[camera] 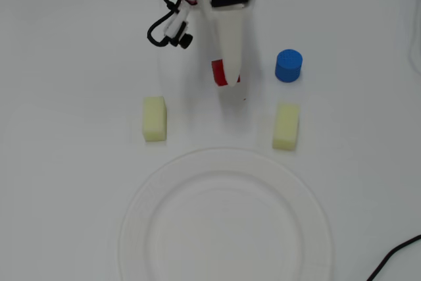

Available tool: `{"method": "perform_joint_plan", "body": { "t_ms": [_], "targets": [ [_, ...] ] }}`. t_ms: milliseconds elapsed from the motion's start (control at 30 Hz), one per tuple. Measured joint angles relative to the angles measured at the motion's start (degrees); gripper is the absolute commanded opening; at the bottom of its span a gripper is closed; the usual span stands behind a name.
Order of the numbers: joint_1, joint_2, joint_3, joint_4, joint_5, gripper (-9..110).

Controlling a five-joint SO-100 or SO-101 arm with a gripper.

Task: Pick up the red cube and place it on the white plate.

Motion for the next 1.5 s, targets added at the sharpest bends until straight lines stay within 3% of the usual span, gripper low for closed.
{"method": "perform_joint_plan", "body": {
  "t_ms": [133, 267, 667, 967, 1167, 1500],
  "targets": [
    [0.88, 8.17, 5.71, -10.55, -0.79, 0],
    [2.2, 5.62, 4.66, -17.05, 0.26, 0],
    [4.39, -35.42, -26.81, -21.53, 6.59, 0],
    [3.87, -50.63, -34.45, -21.45, 5.45, 3],
    [3.87, -53.35, -37.0, -17.75, 5.62, 15],
    [3.96, -51.59, -44.56, 2.37, 6.42, 31]
  ]
}}
